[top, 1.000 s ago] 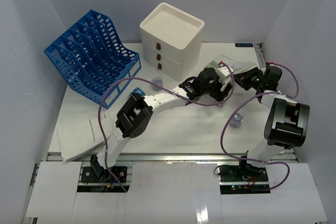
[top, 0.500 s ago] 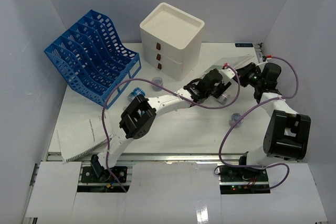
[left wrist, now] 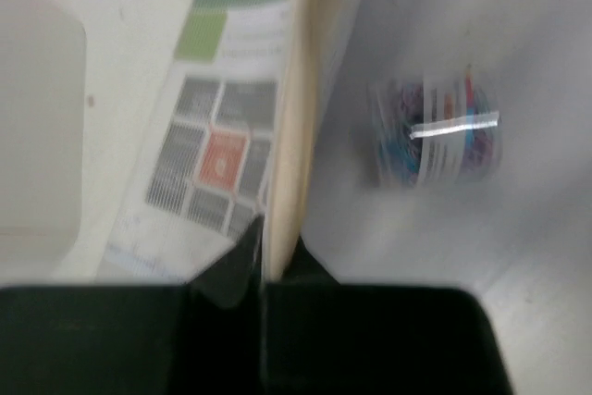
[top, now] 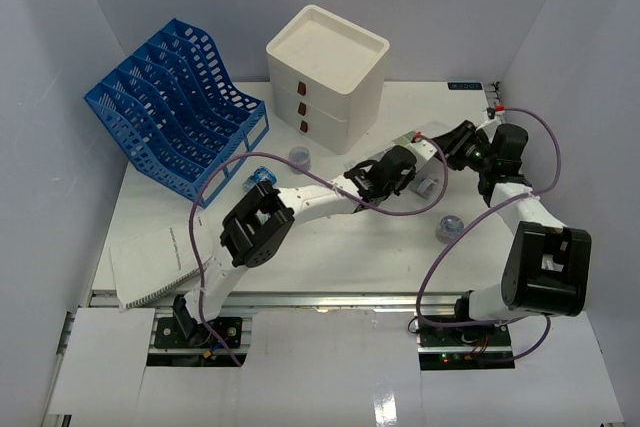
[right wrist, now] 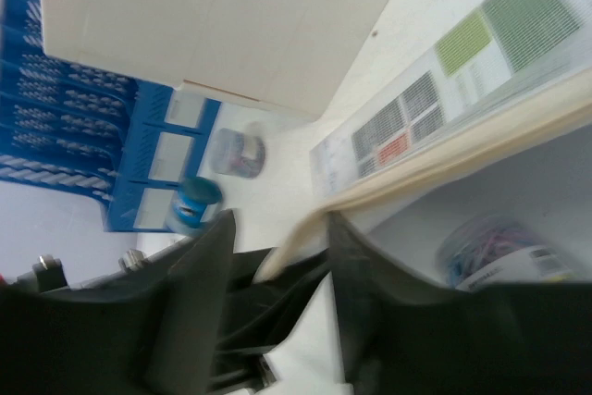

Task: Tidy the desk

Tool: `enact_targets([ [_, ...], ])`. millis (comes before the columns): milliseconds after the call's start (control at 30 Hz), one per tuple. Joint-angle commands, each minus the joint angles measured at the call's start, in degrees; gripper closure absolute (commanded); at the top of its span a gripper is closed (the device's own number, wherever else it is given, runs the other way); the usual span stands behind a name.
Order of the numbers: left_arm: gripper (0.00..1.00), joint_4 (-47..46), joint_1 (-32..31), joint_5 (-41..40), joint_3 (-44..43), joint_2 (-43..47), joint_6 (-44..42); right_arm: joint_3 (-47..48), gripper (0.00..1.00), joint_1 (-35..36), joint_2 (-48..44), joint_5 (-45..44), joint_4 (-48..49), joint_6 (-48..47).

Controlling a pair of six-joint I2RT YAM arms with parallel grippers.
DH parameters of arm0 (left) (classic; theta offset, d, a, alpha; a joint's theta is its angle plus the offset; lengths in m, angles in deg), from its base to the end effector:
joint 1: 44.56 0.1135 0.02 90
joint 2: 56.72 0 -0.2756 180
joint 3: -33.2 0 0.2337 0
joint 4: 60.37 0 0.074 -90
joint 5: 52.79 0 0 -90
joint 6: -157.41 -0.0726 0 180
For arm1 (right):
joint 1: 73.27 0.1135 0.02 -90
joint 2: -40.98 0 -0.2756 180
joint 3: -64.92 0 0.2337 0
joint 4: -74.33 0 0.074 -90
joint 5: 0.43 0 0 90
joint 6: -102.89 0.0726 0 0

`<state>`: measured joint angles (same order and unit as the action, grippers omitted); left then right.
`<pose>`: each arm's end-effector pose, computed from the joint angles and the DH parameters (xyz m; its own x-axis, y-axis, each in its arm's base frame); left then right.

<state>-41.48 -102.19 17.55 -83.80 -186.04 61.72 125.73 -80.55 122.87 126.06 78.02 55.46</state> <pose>0.3123 -0.4470 0.2031 -0.2125 0.5096 -0.8338 0.6657 0.7001 0.2583 0.3283 0.0016 0.2627 -0.5302 0.6160 -0.5826 -0.1390 0.6146 0.7765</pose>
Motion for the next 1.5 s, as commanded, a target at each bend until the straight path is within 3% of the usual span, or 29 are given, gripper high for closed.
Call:
enact_targets([
  [0, 1.00, -3.6, 1.8, 0.1, 8.4, 12.7, 9.7, 0.2, 0.34, 0.7, -3.9, 6.6, 5.3, -8.8],
  [67, 1.00, -5.6, 3.0, 0.8, 12.4, 15.0, 13.5, 0.0, 0.23, 0.6, -4.8, 10.4, 5.8, -11.3],
  [167, 1.00, -8.7, 5.1, 3.8, 19.9, 20.3, 16.9, -0.7, 0.18, 0.6, -6.5, 11.8, 4.9, -14.4],
  [467, 1.00, -17.9, 7.7, 12.1, 35.0, 30.4, 22.1, 2.6, 0.14, 0.6, -7.2, 7.7, -7.1, -22.2],
  [600, 1.00, -21.0, 7.8, 14.4, 41.4, 35.0, 22.9, 0.8, 0.08, 0.7, -5.4, 23.7, 0.9, -29.2],
  [667, 1.00, -22.3, 7.8, 15.1, 45.5, 37.9, 23.4, -0.1, 0.04, 1.1, -5.3, 27.2, 3.4, -33.1],
  [833, 1.00, -23.9, 8.0, 16.8, 53.9, 47.8, 23.9, -0.2, 0.02, 4.0, -6.4, 28.6, -0.8, -59.3],
  [933, 1.00, -23.2, 8.1, 18.5, 58.2, 52.2, 23.7, 1.0, 0.02, 5.5, -6.5, 28.0, -6.6, -70.6],
  [1100, 1.00, -21.2, 8.2, 21.9, 62.3, 59.8, 22.8, 2.1, 0.02, 6.6, -5.9, 29.6, -8.2, -85.1],
  [1467, 1.00, -18.2, 8.2, 25.1, 67.1, 66.8, 21.4, 9.8, 0.04, 11.3, -1.1, 27.1, -9.5, -87.4],
])
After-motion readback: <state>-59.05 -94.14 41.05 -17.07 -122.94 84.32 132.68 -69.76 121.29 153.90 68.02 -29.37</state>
